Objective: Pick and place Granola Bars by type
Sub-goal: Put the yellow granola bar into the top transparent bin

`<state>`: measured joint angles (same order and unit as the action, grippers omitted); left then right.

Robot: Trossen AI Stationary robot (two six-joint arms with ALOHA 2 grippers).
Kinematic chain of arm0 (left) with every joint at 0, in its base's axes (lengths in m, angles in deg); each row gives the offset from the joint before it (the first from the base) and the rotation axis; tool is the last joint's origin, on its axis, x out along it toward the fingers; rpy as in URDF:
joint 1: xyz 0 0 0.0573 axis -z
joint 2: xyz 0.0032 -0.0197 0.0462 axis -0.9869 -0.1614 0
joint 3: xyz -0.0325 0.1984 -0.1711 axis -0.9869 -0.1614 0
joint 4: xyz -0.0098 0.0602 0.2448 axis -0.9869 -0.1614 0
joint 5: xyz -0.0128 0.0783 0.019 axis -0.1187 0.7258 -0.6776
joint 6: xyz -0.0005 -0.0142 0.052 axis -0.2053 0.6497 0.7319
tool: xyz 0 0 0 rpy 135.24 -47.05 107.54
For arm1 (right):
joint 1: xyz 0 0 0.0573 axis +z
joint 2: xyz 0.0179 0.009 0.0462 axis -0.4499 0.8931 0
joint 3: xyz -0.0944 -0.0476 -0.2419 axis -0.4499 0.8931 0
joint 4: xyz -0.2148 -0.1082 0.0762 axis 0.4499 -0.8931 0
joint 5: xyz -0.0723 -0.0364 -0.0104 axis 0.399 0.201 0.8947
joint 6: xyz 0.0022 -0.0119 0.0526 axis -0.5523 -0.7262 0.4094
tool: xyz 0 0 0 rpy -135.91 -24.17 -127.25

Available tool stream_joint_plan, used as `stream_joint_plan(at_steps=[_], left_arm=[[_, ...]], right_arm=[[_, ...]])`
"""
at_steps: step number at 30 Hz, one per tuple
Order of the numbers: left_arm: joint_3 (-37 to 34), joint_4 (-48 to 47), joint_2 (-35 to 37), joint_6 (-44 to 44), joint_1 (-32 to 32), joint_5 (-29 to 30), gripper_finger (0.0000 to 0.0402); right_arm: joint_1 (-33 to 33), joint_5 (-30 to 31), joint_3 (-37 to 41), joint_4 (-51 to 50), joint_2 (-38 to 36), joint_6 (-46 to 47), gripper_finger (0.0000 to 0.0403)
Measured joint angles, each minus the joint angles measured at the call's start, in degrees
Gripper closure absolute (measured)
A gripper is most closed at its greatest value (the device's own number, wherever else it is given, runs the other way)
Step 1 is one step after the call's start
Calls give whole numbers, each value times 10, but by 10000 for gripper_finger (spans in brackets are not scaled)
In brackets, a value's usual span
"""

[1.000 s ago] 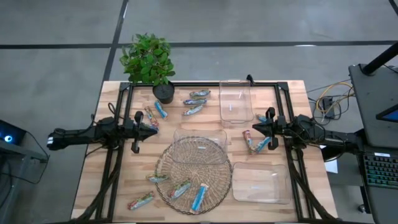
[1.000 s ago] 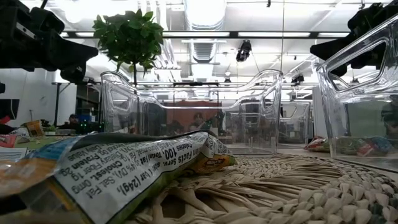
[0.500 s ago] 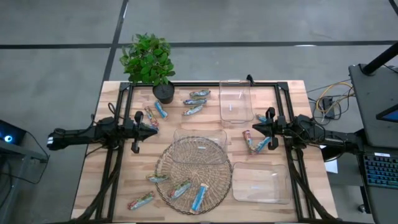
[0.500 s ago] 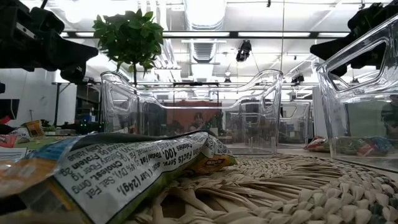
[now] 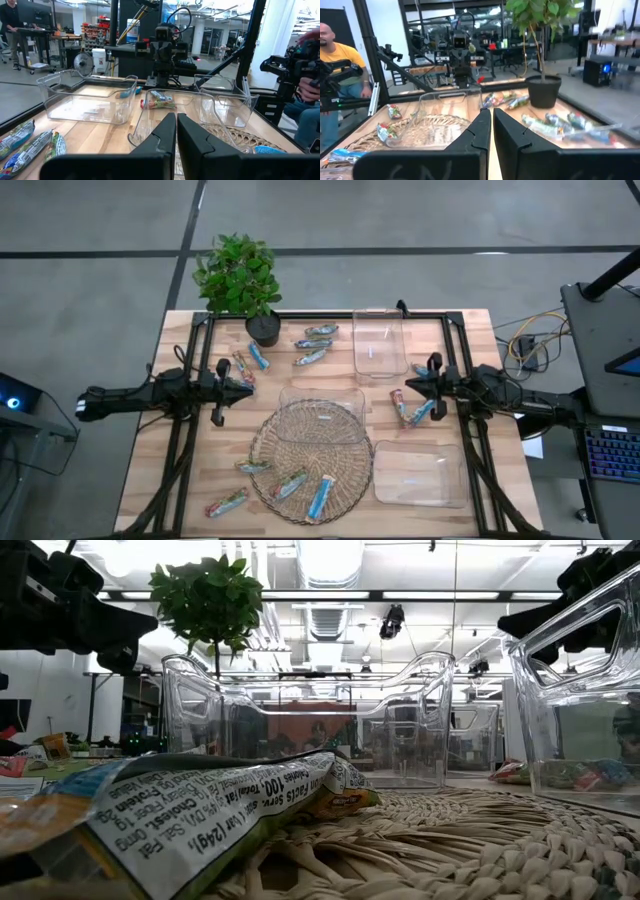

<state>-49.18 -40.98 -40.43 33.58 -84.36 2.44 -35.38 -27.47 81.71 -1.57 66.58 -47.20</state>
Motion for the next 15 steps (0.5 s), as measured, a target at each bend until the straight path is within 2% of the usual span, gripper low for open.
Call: stream_joint_plan(at_steps=[5, 15], left_arm=[[0, 0, 0, 0, 0, 0, 402], [0, 0, 0, 0, 0, 0, 402]], right_arm=[[0, 0, 0, -4, 0, 76, 390], [0, 0, 0, -4, 0, 82, 390]])
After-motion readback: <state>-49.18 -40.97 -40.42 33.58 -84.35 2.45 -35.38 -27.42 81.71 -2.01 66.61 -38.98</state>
